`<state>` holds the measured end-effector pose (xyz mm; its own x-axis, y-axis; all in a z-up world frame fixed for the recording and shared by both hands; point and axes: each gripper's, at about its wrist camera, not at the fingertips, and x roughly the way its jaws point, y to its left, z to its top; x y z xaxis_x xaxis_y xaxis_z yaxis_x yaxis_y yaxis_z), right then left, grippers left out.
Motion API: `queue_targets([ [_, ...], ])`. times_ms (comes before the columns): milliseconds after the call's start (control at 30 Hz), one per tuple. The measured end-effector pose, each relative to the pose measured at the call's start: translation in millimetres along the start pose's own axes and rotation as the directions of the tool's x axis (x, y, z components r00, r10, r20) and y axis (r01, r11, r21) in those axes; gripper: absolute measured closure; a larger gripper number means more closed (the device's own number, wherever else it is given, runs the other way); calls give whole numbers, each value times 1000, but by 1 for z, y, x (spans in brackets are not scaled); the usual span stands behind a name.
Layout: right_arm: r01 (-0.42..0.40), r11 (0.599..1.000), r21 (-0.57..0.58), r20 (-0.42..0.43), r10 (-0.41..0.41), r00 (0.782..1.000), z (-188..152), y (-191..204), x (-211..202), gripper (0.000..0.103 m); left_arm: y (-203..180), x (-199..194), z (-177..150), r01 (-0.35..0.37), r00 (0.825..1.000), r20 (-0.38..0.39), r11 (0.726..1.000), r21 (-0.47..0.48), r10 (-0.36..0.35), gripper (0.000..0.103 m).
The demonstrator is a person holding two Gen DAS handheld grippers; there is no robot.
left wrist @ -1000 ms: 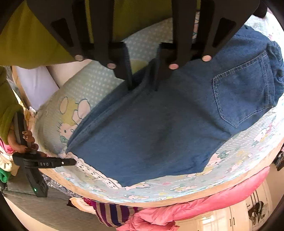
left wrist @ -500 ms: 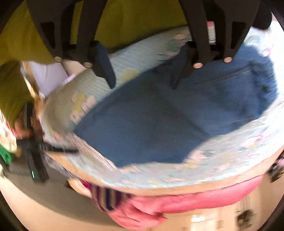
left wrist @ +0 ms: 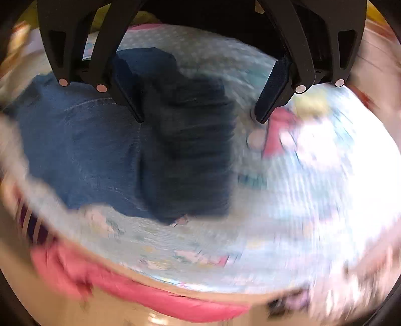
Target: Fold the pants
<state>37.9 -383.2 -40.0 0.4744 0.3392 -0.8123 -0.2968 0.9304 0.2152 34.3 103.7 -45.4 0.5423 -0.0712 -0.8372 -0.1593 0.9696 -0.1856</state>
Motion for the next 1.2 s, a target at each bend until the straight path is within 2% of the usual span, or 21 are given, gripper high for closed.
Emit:
queue_targets([
  [33,2,1000,-1,1,-2,1000,0,1,-1,59,2,-5,0,14,1000,19,1000,-13,-14,16],
  [167,-29,1000,6,41,29,999,6,7,-11,50,-14,-43,7,-59,987,151,997,42,52,17],
  [267,-39,999,-24,88,41,995,16,14,-19,44,-34,-67,18,-30,977,213,996,82,11,17],
  [333,-42,998,-41,101,46,994,24,18,-19,39,-58,-76,28,2,972,233,989,151,-37,17],
  [467,-45,996,-74,105,52,993,40,27,-12,35,-106,-66,48,71,974,190,964,256,-122,17],
  [567,-40,996,-78,97,47,994,48,29,-3,34,-147,-36,74,155,972,120,936,315,-202,17],
  [633,-47,996,-77,88,54,995,50,30,2,33,-167,-12,84,174,976,64,923,343,-207,17],
  [767,-20,998,-64,59,24,998,49,27,15,32,-205,44,99,230,972,-50,889,395,-229,17],
  [833,-6,999,-47,31,8,999,45,22,22,32,-210,64,103,253,967,-81,885,390,-241,17],
  [900,-2,1000,-27,11,3,1000,40,16,30,32,-209,86,107,266,964,-108,895,358,-243,17],
  [967,-8,1000,-29,20,8,1000,36,15,31,31,-208,105,108,320,947,-146,894,315,-287,24],
  [1000,-6,999,-32,22,7,1000,35,16,31,31,-208,110,106,342,938,-162,890,302,-306,47],
  [1033,-4,999,-36,22,4,1000,35,17,31,31,-210,116,102,372,926,-190,880,294,-327,83],
  [1067,-2,999,-37,21,3,1000,35,17,31,31,-214,117,97,384,920,-199,872,304,-336,92],
  [1133,-2,999,-34,18,2,1000,34,17,32,31,-218,111,96,367,930,-161,865,344,-330,92],
  [1200,5,999,-37,17,-4,1000,34,19,32,31,-216,106,103,351,936,-108,873,340,-335,92],
])
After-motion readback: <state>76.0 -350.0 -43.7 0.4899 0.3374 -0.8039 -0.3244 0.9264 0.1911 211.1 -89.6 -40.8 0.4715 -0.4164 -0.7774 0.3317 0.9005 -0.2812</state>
